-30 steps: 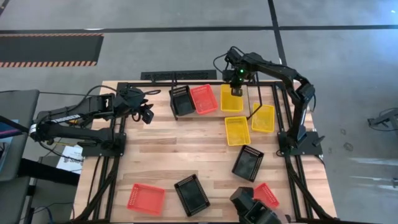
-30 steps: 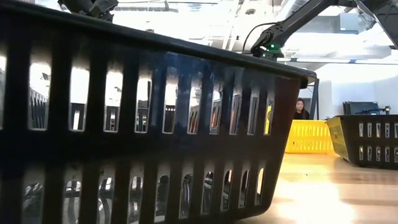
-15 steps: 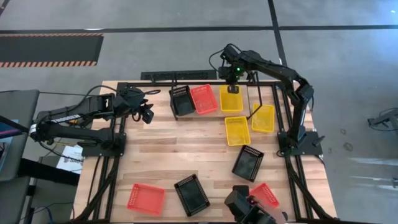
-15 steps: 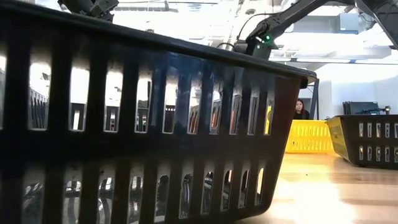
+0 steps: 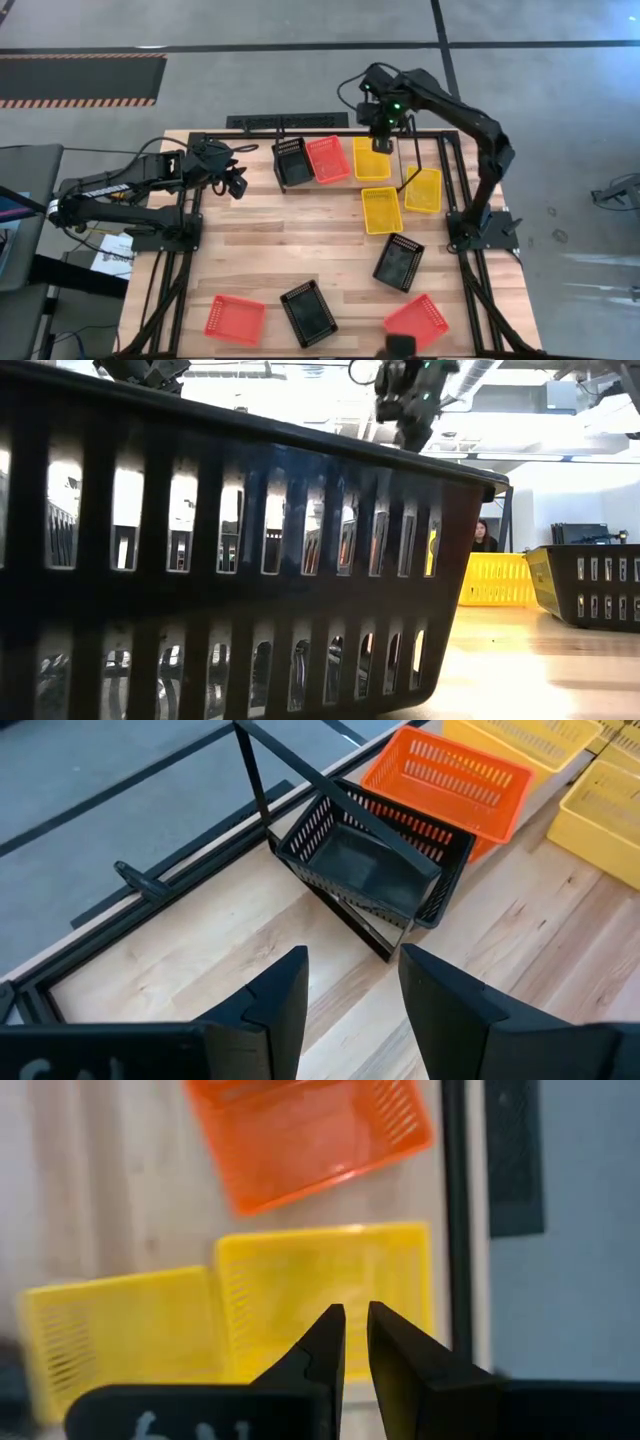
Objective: Stack baskets on shelf by color
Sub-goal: Stack the left yellow bin on top of the other yellow bin on the shelf
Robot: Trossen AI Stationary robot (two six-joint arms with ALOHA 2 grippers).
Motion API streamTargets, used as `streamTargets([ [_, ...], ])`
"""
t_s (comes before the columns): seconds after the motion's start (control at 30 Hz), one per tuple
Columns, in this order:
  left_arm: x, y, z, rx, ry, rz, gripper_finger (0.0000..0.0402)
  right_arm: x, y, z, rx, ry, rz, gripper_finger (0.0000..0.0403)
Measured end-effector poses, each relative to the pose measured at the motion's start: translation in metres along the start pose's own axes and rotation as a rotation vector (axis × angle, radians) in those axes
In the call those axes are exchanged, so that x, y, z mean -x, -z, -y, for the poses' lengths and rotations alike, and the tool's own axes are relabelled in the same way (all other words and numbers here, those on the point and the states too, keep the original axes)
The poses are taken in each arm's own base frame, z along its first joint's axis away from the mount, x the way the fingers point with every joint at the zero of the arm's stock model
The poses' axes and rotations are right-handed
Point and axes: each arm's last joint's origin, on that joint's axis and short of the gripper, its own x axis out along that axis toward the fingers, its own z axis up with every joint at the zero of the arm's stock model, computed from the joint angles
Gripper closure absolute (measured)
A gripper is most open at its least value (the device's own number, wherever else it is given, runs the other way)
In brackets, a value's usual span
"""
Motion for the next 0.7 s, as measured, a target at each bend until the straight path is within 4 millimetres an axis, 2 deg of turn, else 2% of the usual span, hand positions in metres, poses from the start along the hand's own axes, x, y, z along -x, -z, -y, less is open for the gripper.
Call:
streamTargets([
  [0.2,0.000,0.000,0.000,-0.043,0.001,0.000,0.0255,0.035,0.013,-0.039,-0.189,-0.051,-0.059,0.0336],
  [0.4,0.000,0.000,0.000,-0.076,0.006,-0.003,0.0255,0.057,0.022,-0.062,-0.446,-0.054,-0.049,0.0336],
  [0.53,0.000,0.000,0.000,-0.104,0.007,-0.003,0.0255,0.054,0.031,-0.074,-0.583,-0.032,-0.086,0.0336],
  [0.7,0.000,0.001,0.001,-0.133,0.041,-0.016,0.0255,0.036,0.050,-0.095,-0.702,-0.027,-0.195,0.0336],
])
